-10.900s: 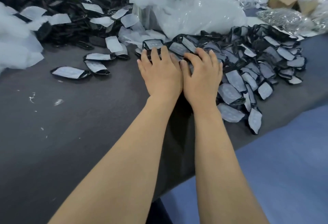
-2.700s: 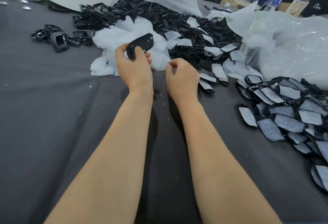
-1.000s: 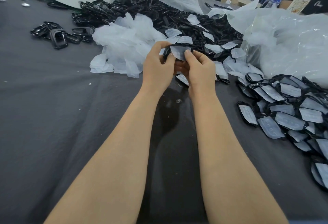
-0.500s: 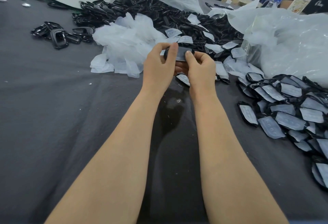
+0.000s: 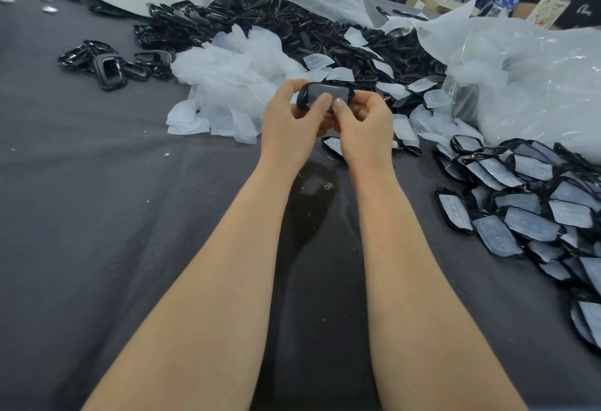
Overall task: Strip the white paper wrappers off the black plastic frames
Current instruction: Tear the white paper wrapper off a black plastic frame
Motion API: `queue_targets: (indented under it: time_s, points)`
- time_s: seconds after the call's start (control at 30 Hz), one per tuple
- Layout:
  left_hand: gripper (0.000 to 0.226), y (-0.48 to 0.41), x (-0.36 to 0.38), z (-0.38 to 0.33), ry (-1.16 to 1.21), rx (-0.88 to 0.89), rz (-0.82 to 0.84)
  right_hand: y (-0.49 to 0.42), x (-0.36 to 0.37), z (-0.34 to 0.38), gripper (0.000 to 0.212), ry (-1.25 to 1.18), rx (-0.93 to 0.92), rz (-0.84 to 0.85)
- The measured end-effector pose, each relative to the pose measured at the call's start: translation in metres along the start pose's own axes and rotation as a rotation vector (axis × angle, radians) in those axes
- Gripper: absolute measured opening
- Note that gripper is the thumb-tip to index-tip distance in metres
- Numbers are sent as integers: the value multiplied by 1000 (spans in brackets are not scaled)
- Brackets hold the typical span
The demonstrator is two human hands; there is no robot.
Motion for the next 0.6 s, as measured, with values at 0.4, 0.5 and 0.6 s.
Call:
queue_targets:
  time_s: [0.4,0.5,0.6]
  points:
    - [22,-3,0,2,0,-42,10,-3,1,-4,16,-44,45,33]
    - [24,-5,0,3,-48,-55,15,-4,1,-6,16,-20,58,21]
    - [25,-6,1,5,-95,-52,23,-5,2,-7,13,-11,74,6]
Point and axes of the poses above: each hand's wrist, its own y-axis away from the middle knuckle, its own x-axis out of the palm, z = x × y, the point moved 3 cm from there along -y, towards the middle knuckle, and after that the axes turned 5 degrees about z, right-handed, at the moved point
